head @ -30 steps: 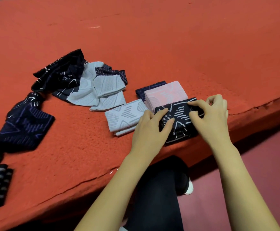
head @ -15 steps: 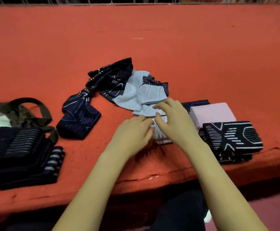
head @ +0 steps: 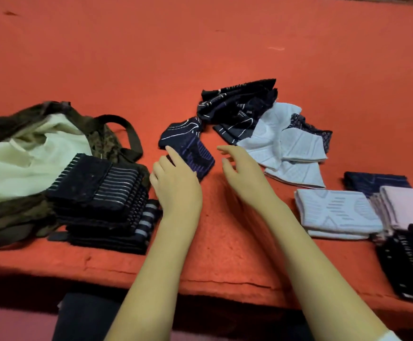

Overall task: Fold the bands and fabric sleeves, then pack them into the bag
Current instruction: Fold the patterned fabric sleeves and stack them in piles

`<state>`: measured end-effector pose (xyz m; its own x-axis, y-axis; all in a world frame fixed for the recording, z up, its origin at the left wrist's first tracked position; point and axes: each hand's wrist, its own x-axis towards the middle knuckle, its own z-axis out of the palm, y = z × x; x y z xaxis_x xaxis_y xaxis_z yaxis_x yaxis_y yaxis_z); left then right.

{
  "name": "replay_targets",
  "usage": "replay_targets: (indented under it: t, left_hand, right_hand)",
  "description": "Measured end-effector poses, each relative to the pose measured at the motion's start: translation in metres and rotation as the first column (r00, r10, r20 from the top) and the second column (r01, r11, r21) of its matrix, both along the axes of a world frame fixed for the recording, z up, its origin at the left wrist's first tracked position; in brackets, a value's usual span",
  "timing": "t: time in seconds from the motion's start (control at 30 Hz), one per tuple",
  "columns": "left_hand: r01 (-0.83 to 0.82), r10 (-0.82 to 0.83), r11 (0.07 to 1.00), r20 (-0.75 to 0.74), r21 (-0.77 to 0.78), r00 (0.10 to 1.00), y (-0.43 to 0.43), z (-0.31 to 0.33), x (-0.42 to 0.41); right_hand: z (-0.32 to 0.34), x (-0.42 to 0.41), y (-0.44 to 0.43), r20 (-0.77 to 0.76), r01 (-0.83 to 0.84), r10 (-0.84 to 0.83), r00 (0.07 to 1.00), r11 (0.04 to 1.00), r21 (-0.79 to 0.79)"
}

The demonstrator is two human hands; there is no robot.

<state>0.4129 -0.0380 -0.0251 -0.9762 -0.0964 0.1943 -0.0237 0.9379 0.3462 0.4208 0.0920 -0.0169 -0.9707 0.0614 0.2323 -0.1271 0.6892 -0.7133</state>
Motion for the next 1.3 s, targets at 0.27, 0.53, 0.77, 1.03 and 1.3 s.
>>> replay_targets:
  t: [0.27,0.53,0.77,1.03,1.3]
  left_hand:
    - [0.261,-0.203,0.951,-0.299,0.169,0.932,0.0,-0.032,0.023]
    - [0.058,-0.04,0.923,-0.055,0.38,0.998,-0.002,-0.028,0.034]
    - [0.012,-0.005,0.856,-0.015,0.516,1.0,0.001,-0.017,0.038]
    - [0.325,-0.203,0.596,-0.253,0.734,0.946,-0.001,-0.015,0.042]
    - [0.513,-0.347,0.324,-0.404,0.795,0.846,0.003,0.022,0.027]
  right_hand:
    - [-0.012,0.001,0.014,0.045,0.11,-0.105,0.993,0.985,-0.135]
    - [-0.017,0.001,0.01,0.127,0.099,-0.064,0.99,0.95,-0.295]
    - [-0.014,0.03,0.012,-0.091,0.042,-0.08,0.993,0.93,-0.364]
    - [-0.004,0.048,0.033,-0.103,0.101,-0.13,0.986,0.963,-0.25]
    - [0.018,0.051,0.042,-0.148,-0.014,-0.065,0.987,0.879,-0.477]
